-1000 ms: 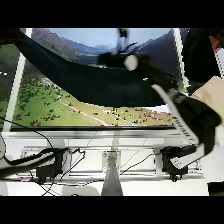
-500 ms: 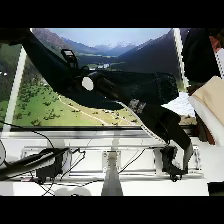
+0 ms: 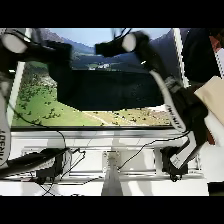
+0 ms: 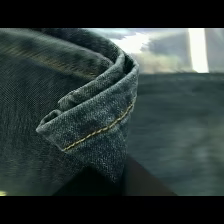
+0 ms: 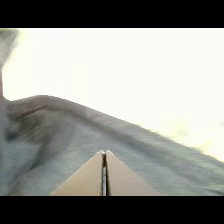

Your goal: Fold the clothes and pants, and hang the long-sleeved shirts on hangers.

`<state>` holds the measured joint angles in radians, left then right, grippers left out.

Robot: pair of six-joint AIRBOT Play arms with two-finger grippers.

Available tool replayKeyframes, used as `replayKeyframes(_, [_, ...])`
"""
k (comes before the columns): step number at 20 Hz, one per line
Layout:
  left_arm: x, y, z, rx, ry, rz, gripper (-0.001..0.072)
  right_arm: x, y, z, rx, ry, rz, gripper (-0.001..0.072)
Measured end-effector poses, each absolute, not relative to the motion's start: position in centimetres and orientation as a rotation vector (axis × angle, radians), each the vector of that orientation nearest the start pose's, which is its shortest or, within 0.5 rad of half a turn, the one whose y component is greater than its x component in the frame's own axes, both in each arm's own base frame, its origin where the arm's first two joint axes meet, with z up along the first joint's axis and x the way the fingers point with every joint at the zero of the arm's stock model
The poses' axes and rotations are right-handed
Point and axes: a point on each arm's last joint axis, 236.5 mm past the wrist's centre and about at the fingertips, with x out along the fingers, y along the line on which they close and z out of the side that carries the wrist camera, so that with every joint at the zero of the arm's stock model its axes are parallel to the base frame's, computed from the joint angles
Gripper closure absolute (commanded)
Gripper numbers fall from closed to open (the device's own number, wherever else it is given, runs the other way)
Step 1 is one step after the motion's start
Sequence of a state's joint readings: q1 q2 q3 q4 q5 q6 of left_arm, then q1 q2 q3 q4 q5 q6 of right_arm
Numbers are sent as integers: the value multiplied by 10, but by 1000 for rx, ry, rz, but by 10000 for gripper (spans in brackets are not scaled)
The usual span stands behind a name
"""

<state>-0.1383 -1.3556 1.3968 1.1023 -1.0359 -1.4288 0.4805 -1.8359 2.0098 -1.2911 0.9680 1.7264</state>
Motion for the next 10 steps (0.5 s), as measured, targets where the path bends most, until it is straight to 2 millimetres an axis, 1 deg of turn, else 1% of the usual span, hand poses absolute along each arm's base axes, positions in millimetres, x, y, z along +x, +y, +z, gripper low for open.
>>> replayKeyframes(1, [444,-185,91,-215,977,-499,684,527,309,112,199,876,509,678])
replayKeyframes(2, [438,-213,80,-203,989,-548,628,533,288,120,208,871,479,678])
replayKeyframes(3, [433,-240,70,-189,994,-593,407,537,267,128,217,868,448,678])
replayKeyframes(4, [424,-267,60,-176,1003,-639,93,540,248,133,223,868,420,677])
replayKeyframes(5, [414,-288,51,-157,1018,-678,8,542,232,136,227,873,397,677])
replayKeyframes(6, [404,-306,42,-140,1032,-708,10,543,216,138,228,881,375,677])
replayKeyframes(7, [397,-318,36,-123,1042,-731,13,542,203,138,225,895,358,677])
replayKeyframes(8, [392,-323,32,-104,1051,-741,14,541,191,137,217,912,346,678])
replayKeyframes(9, [390,-321,28,-81,1058,-739,14,539,181,135,206,929,336,678])
replayKeyframes(10, [393,-312,26,-55,1060,-721,15,536,172,132,191,950,330,678])
